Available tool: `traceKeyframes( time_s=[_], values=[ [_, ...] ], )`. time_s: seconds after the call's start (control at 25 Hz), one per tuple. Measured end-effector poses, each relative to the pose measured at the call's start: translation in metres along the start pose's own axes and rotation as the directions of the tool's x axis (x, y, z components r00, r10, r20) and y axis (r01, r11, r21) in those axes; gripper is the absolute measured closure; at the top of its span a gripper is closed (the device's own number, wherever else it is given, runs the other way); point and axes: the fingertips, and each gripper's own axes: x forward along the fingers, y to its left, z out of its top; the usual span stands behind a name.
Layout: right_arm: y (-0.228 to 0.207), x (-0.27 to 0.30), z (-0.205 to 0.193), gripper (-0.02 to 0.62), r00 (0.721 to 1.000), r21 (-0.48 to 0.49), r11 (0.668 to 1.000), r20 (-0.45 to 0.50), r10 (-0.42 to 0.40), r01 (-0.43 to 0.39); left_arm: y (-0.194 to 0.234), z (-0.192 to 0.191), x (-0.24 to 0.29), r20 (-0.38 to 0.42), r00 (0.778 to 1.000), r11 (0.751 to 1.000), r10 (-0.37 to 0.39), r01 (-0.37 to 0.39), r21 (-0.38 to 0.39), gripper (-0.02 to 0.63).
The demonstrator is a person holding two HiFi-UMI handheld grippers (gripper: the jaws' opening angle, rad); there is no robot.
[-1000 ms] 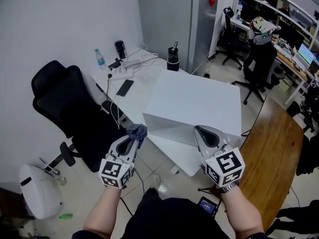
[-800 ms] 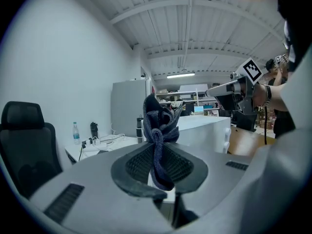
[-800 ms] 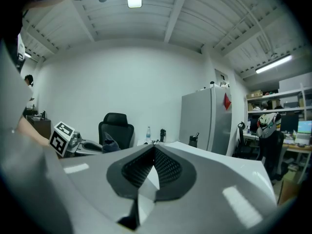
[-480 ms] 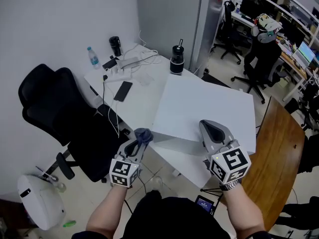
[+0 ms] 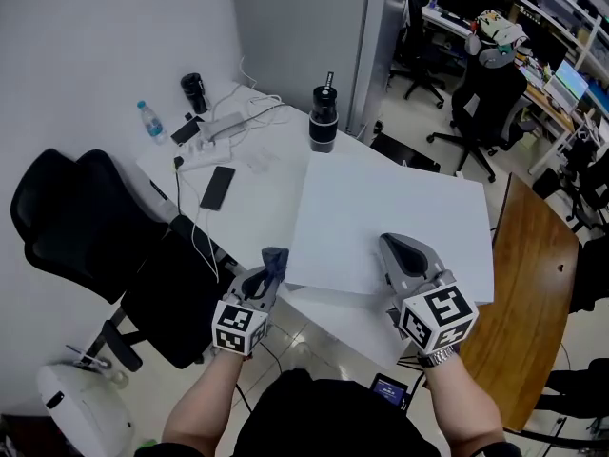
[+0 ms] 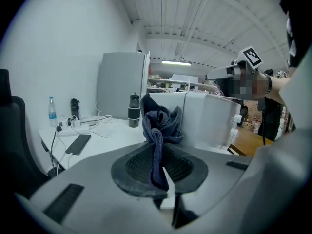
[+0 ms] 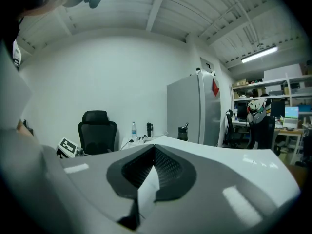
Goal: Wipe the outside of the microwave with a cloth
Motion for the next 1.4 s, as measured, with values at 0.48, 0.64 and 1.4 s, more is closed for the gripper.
traceKeyframes(
  time_s=[0.48, 0.64, 1.4],
  values=[
    [-0.026, 0.010, 0.001, 0.594, 0.996, 0.024, 0.996, 0.012, -0.087, 0.086, 0.029, 0.015, 0.062, -0.021, 0.997, 0.998, -0.069, 0.070, 0.011, 0.549],
    [-0.031, 0.014, 0.002, 0.594, 0.994, 0.027, 0.994, 0.014, -0.107, 0.106, 0.037, 0.020, 0.079, -0.026, 0.996, 0.997, -0.081, 0.082, 0.014, 0.549],
    [-0.059, 0.020, 0.002, 0.594, 0.977, 0.053, 0.976, 0.018, -0.214, 0.213, 0.077, 0.044, 0.164, -0.050, 0.993, 0.994, -0.111, 0.112, 0.016, 0.549]
  ],
)
